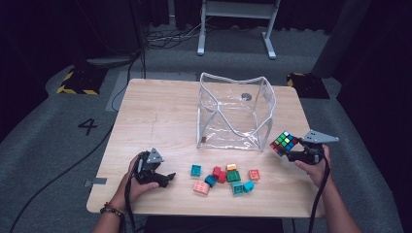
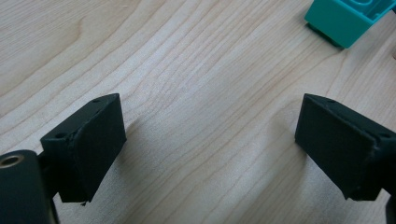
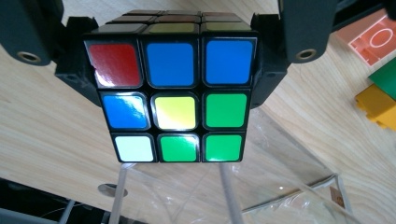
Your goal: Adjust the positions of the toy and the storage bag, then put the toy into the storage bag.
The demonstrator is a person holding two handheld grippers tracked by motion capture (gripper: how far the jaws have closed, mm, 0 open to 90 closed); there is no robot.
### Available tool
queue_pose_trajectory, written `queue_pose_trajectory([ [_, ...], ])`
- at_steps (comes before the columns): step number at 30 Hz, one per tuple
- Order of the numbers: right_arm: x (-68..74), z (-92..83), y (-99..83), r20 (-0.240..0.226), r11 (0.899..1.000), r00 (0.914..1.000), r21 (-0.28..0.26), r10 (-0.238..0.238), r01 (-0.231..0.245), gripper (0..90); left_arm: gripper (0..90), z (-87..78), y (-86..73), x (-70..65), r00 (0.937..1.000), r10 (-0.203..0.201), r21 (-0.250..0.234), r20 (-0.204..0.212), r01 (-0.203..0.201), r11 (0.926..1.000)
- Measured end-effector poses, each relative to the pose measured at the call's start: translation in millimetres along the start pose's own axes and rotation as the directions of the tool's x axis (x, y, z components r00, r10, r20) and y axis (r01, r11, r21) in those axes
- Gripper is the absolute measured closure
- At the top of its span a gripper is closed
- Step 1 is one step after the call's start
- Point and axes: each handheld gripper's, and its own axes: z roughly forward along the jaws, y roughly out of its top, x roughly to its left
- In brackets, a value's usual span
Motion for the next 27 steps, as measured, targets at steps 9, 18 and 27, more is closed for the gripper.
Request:
queue_pose_trajectory([
  [9,-14.6,-4.3,20.0,0.032,0.999,0.9990,-0.033,0.031,-0.030,34.1,8.8,0.0,0.0,0.2,1.0000,0.001,0.001,0.002,-0.001,1.0000],
  [18,-21.5,-9.6,45.6,0.073,0.999,0.9973,-0.041,0.003,0.000,34.1,8.7,0.2,0.1,0.0,1.0000,-0.001,-0.002,0.001,0.001,1.0000],
  [27,-28.8,-17.1,70.3,0.095,0.998,0.9954,-0.065,-0.006,0.013,34.1,8.7,0.2,0.1,-0.1,1.0000,-0.001,-0.001,0.000,0.001,1.0000],
])
